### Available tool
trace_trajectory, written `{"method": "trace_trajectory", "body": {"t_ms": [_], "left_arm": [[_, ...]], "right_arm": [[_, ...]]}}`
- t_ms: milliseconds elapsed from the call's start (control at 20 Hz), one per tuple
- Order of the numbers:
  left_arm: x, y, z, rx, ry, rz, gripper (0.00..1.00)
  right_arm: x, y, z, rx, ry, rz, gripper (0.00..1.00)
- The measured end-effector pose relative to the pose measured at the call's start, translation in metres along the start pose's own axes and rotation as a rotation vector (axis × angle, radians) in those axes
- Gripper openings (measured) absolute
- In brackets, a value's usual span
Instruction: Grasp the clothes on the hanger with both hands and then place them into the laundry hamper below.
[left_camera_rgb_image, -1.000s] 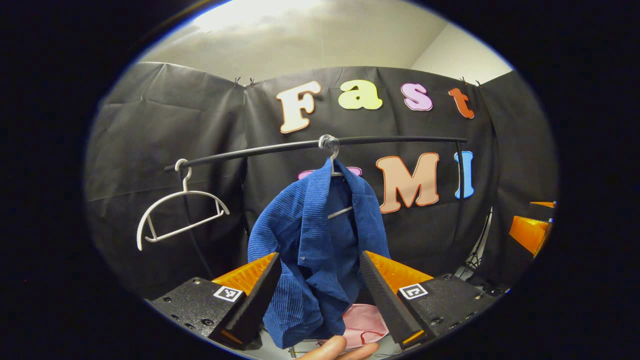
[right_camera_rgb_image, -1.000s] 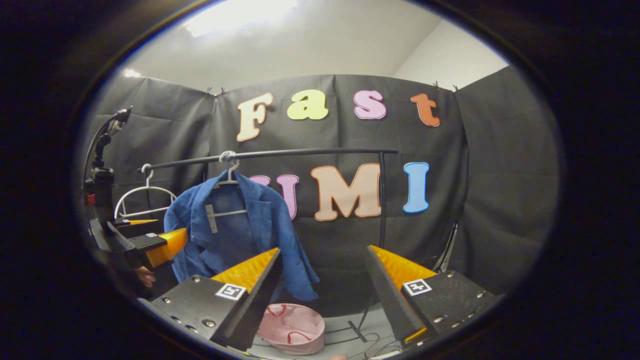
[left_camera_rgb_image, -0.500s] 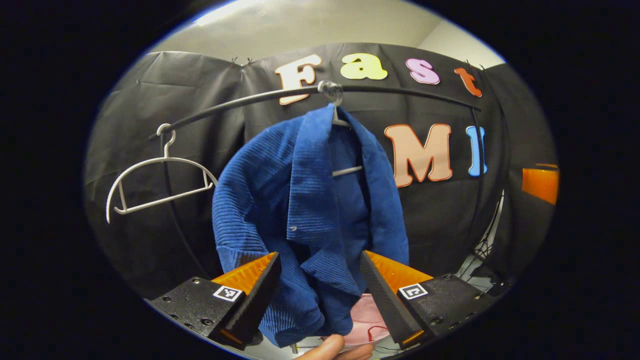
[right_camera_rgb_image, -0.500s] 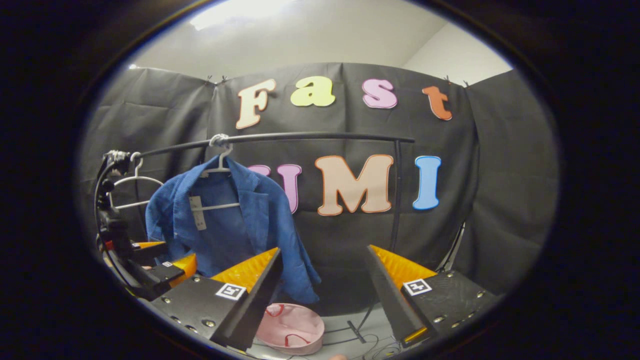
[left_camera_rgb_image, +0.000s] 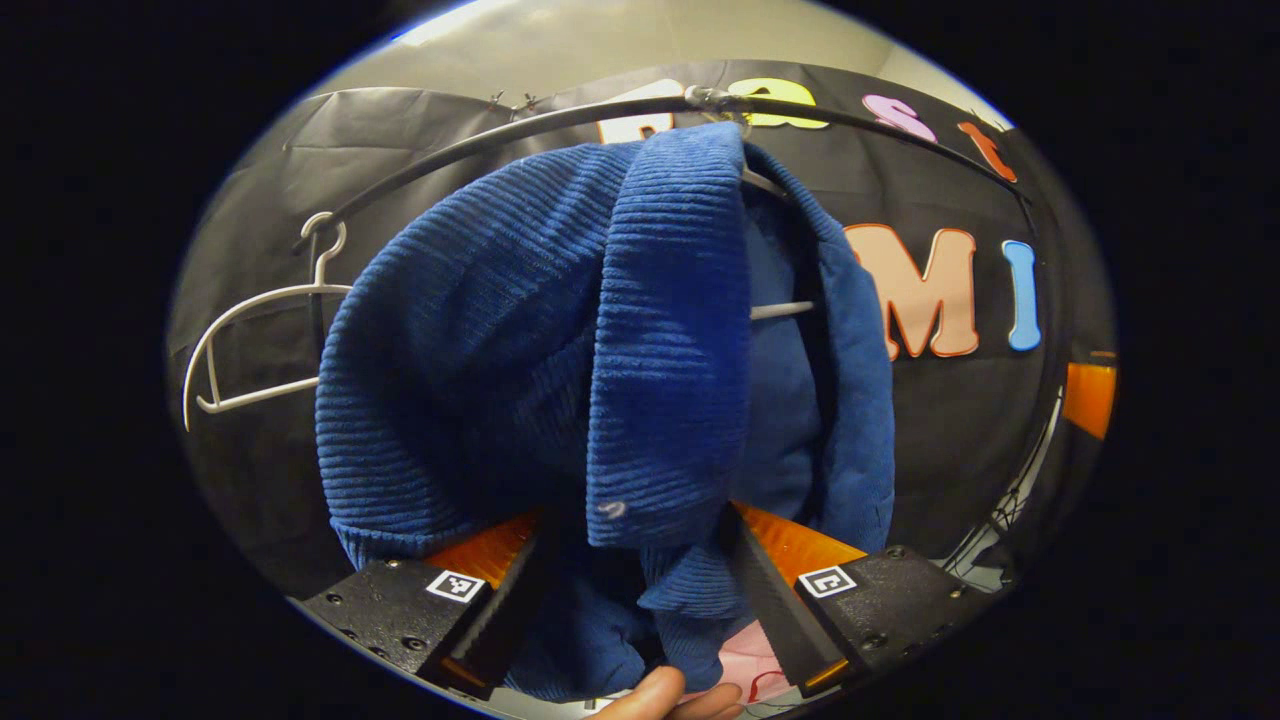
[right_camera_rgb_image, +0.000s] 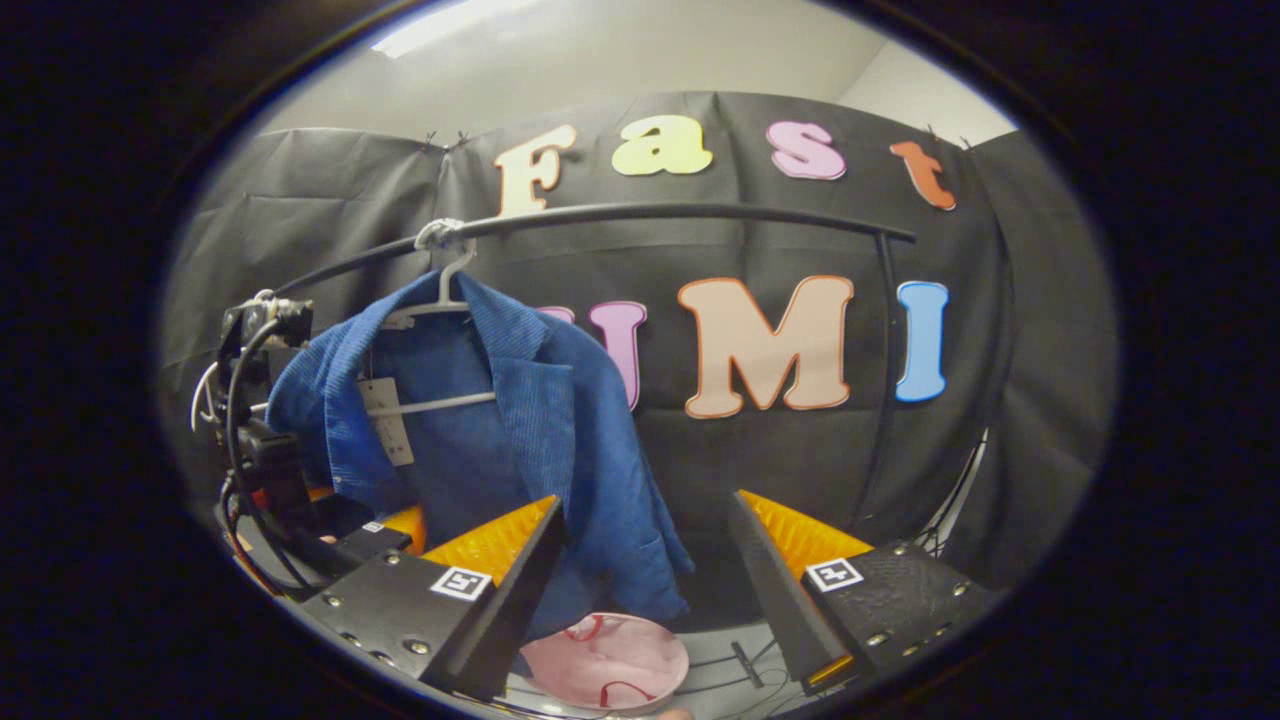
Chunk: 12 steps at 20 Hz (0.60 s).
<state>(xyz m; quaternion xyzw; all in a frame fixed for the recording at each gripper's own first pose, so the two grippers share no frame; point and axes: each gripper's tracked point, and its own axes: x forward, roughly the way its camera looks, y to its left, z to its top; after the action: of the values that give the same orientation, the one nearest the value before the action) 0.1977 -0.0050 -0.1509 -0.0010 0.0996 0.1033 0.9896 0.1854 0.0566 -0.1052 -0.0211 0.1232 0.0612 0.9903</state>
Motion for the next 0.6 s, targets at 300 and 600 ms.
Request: {"method": "trace_trajectory", "body": {"t_ms": [300,600], "left_arm": [[0.023,-0.003,-0.01,-0.048,0.054,-0.061,0.45],[0.018,0.019,-0.003,0.028,0.044,-0.028,0.19]], "right_arm": [[0.053,0.02,-0.016,-0.012,0.012,0.122,0.99],[0.1,0.047,-0.029,-0.03,0.011,0.235,0.94]]}}
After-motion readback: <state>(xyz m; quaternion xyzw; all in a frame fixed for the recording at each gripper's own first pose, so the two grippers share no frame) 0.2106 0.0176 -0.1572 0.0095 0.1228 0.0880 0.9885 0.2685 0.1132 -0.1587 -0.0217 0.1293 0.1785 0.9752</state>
